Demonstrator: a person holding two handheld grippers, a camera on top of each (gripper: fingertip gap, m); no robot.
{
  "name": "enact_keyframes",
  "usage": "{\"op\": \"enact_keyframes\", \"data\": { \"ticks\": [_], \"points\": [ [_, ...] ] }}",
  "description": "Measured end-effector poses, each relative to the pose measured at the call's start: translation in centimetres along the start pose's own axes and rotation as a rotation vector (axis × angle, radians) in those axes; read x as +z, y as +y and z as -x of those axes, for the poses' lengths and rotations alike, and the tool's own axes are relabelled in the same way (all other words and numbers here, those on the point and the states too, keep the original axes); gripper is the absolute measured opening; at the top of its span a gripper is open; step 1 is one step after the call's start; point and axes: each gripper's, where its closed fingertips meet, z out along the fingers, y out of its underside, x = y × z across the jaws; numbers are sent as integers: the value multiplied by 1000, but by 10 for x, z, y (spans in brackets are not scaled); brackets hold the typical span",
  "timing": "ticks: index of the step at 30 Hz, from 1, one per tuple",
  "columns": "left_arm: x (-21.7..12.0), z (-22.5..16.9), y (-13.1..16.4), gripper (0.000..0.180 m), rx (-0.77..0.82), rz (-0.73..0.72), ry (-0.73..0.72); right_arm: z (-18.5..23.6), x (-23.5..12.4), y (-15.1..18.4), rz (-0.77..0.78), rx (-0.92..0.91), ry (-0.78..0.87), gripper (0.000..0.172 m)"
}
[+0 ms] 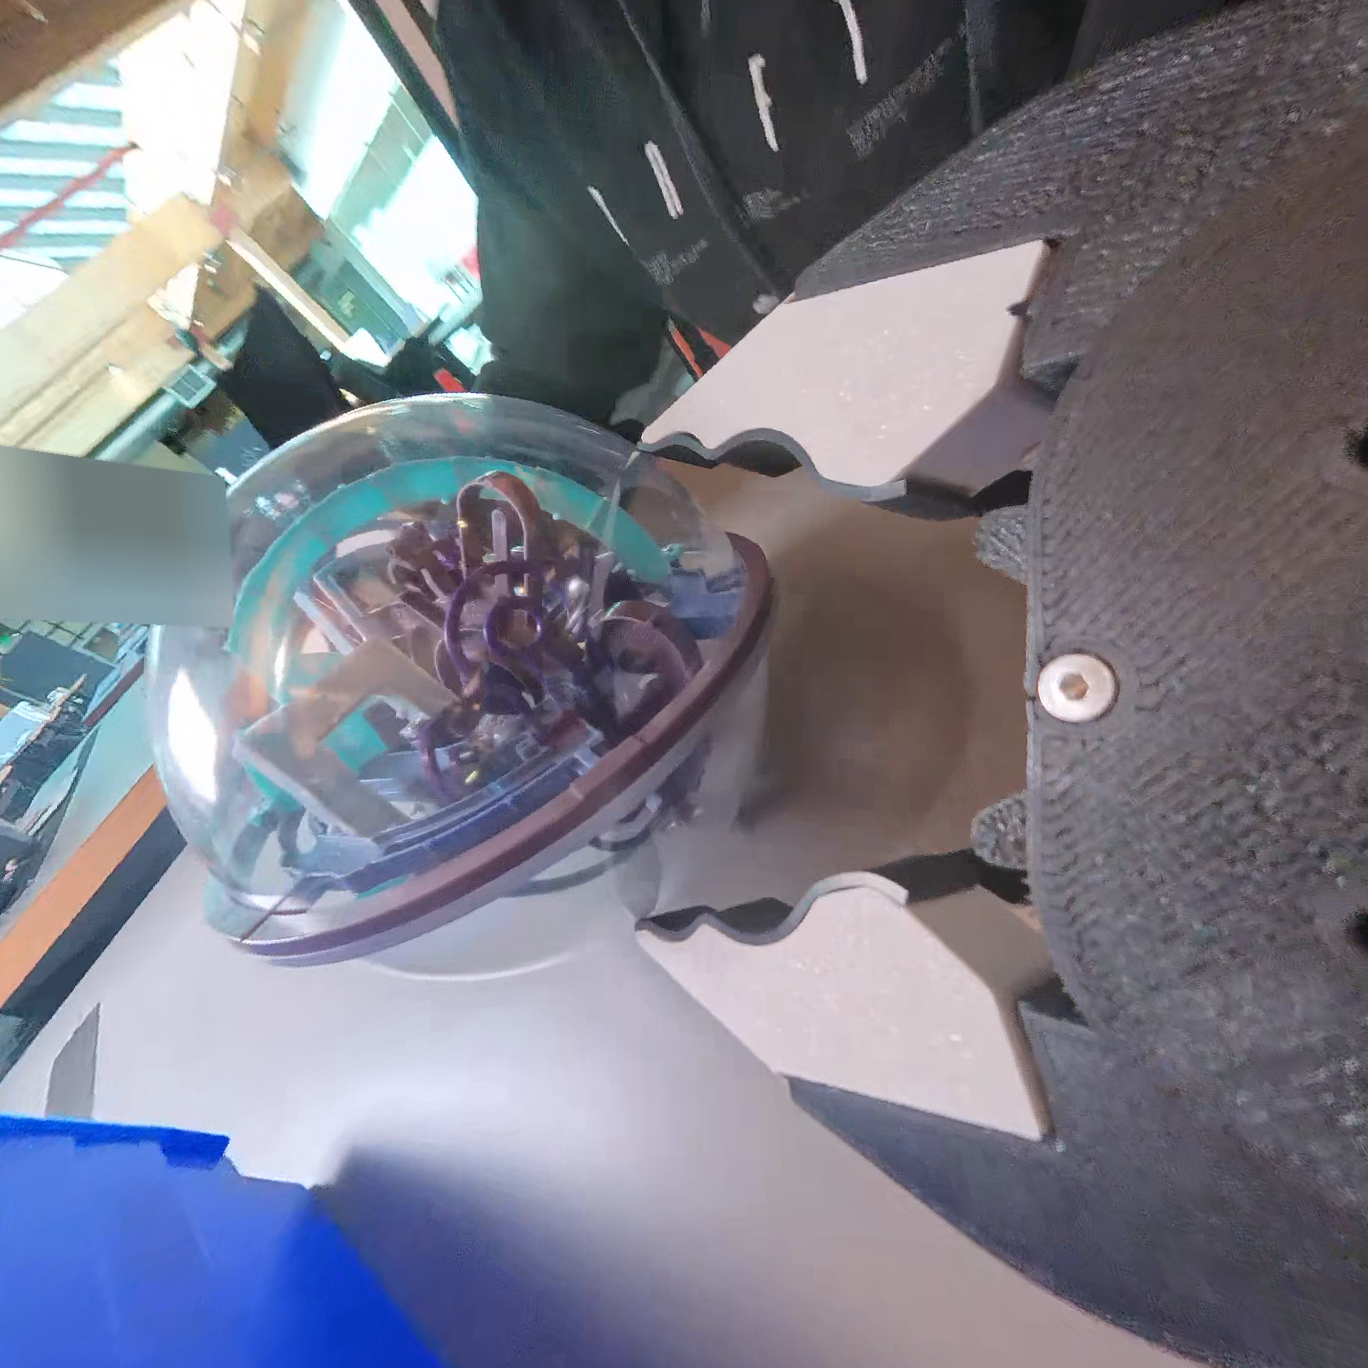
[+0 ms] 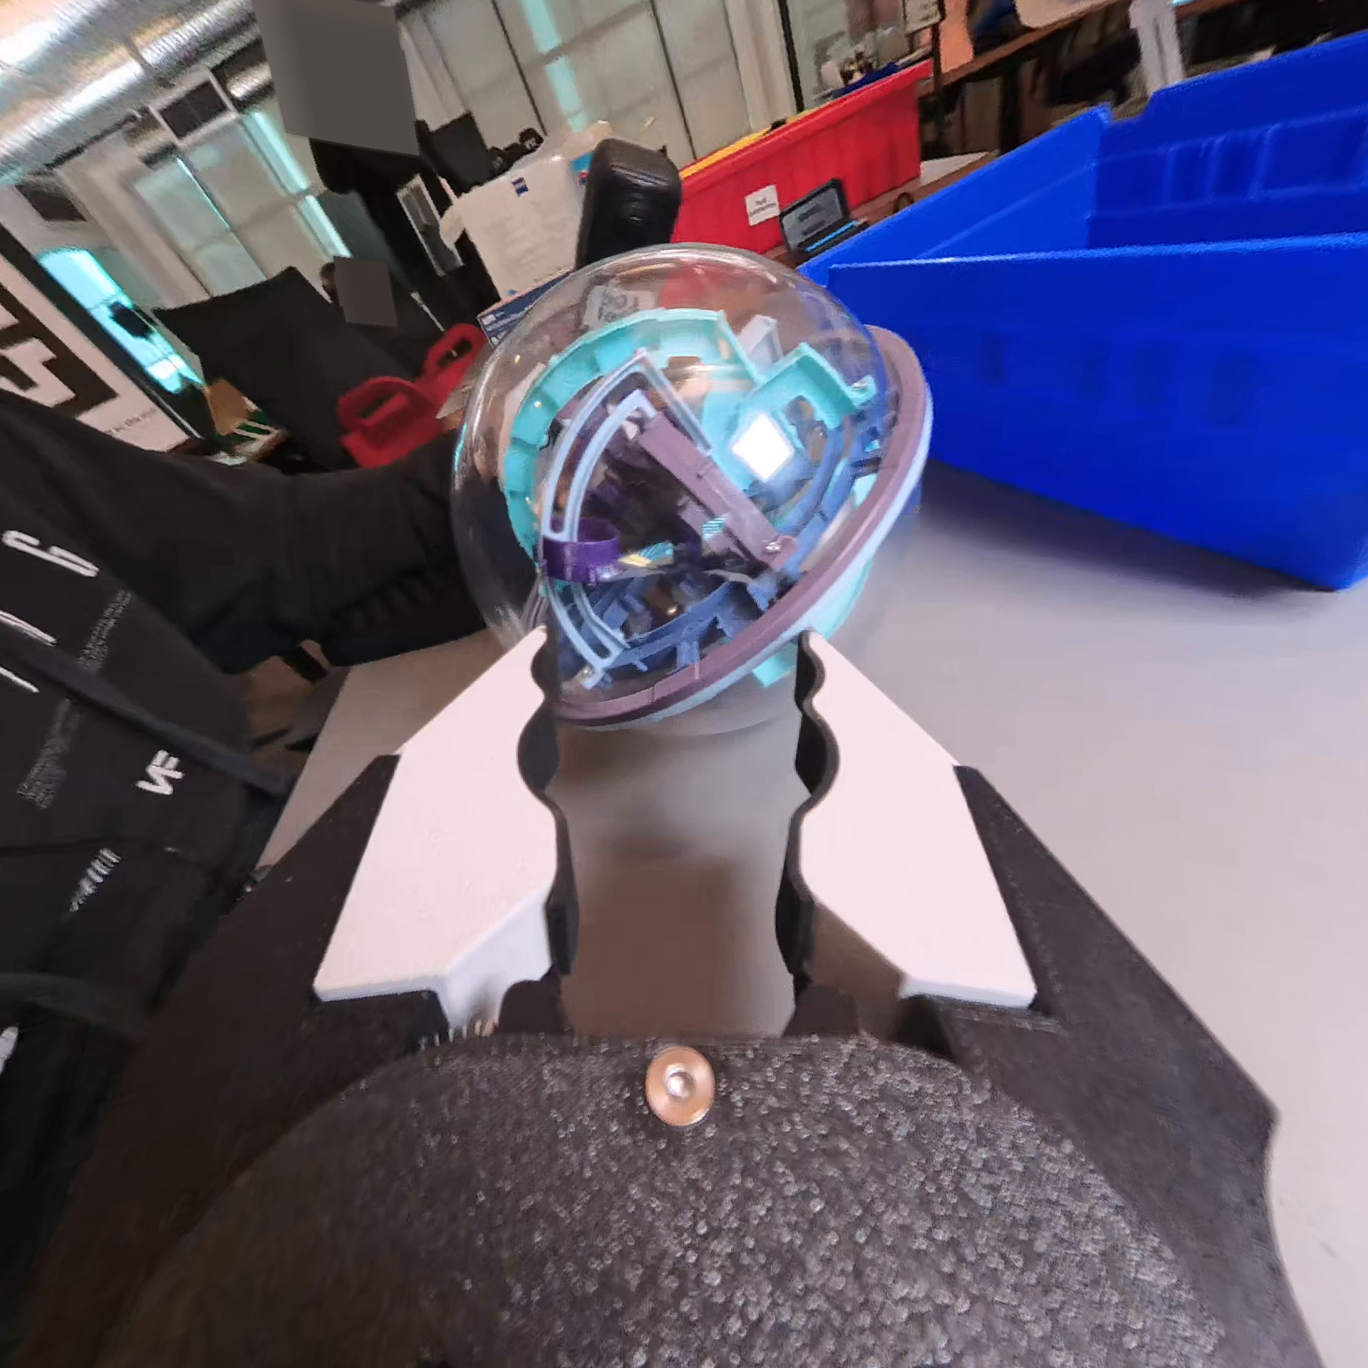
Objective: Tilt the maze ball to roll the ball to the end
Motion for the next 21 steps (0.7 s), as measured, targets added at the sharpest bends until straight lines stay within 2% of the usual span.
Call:
{"op": "enact_keyframes", "data": {
  "ticks": [6,9,12,18,21],
  "points": [
    [-8,-5,4,110,57,4,6,2,-5,3,-5,25,-32,32],
    [-23,-5,2,87,9,-20,23,4,-5,6,0,22,-41,21],
    [-39,-4,-7,40,-6,-81,18,2,-4,7,4,17,-25,18],
    [-36,-2,-7,29,-13,-91,14,-4,-9,4,-19,-5,6,15],
    [-33,-6,-11,10,37,-117,22,-8,-15,-4,-68,-45,40,9]
  ]
}}
